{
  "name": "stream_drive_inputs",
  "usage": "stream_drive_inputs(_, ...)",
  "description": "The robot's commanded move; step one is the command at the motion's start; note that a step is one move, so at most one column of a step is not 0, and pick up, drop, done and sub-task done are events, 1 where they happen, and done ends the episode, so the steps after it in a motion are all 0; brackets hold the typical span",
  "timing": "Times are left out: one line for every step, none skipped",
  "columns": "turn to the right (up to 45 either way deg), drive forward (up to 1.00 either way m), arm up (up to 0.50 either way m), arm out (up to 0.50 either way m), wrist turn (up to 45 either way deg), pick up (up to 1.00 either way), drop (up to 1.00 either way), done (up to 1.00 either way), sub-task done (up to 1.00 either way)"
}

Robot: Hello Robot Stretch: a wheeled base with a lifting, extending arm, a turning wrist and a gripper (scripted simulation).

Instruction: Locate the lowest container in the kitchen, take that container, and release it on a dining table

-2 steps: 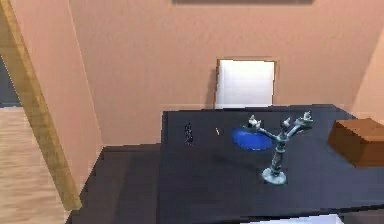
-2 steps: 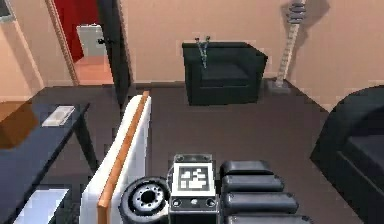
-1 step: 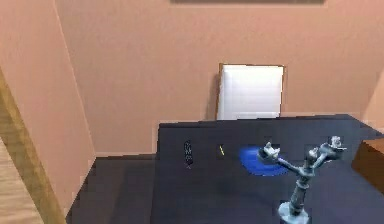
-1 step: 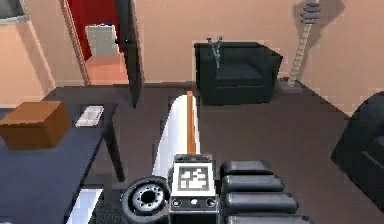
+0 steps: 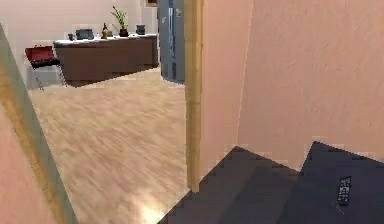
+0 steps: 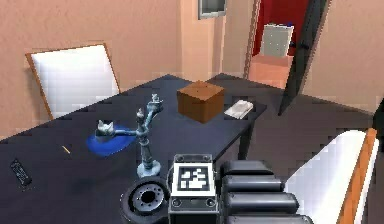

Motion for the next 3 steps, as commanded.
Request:
stream_drive_inputs(-45.0,0.00,0.00,0.00,0.0,0.00,0.00,0.00,0.00)
stream_drive_inputs(-45.0,0.00,0.00,0.00,0.0,0.00,0.00,0.00,0.00)
stream_drive_inputs(-6.0,0.00,0.00,0.00,0.0,0.00,0.00,0.00,0.00)
